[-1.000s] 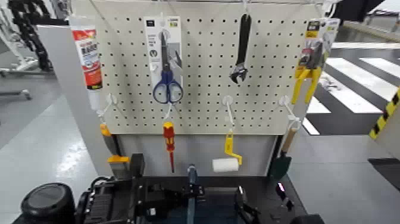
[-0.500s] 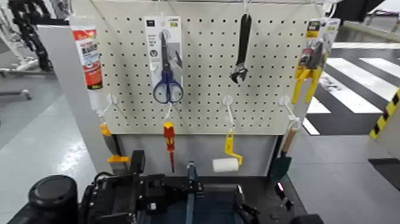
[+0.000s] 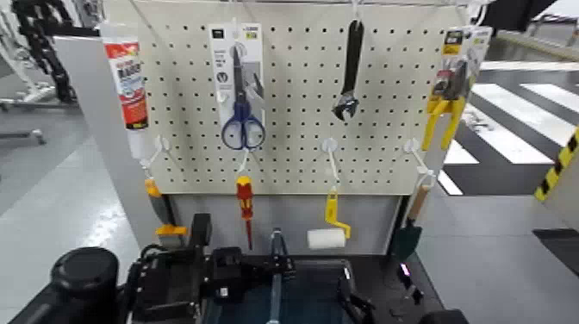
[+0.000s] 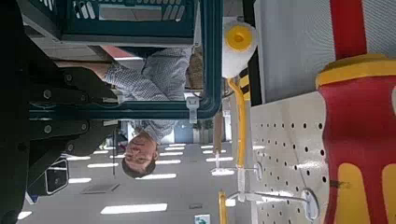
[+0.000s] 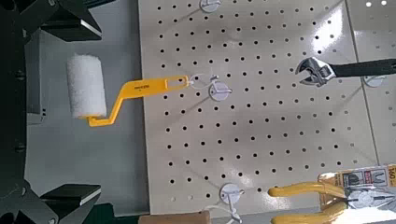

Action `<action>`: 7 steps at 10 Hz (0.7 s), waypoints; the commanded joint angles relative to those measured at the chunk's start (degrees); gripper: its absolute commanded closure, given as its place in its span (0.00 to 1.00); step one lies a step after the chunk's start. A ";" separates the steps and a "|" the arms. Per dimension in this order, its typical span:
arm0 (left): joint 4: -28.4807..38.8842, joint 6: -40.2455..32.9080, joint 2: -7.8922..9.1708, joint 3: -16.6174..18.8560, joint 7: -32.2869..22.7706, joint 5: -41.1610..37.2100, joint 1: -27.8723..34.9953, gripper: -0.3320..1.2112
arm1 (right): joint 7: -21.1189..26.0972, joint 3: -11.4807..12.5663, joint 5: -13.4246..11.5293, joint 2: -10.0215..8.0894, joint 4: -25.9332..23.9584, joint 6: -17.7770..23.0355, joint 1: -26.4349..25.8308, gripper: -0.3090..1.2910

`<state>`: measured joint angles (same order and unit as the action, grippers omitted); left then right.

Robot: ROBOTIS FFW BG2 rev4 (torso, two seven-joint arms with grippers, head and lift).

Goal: Place the crate on the table.

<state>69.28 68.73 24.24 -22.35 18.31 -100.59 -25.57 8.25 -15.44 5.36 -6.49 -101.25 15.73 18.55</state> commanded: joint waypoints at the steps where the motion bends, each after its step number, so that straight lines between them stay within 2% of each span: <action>1: -0.90 -0.27 -0.07 -0.41 0.68 0.48 -0.44 0.98 | 0.01 -0.12 0.09 -0.01 0.00 0.00 0.00 0.28; 7: -1.78 -0.79 0.02 -1.38 1.82 0.65 -0.97 0.98 | 0.01 -0.12 0.27 -0.01 0.09 0.27 -0.09 0.28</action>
<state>67.49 68.06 24.27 -23.65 20.16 -99.94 -26.51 8.24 -15.56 5.59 -6.49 -101.16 15.98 18.46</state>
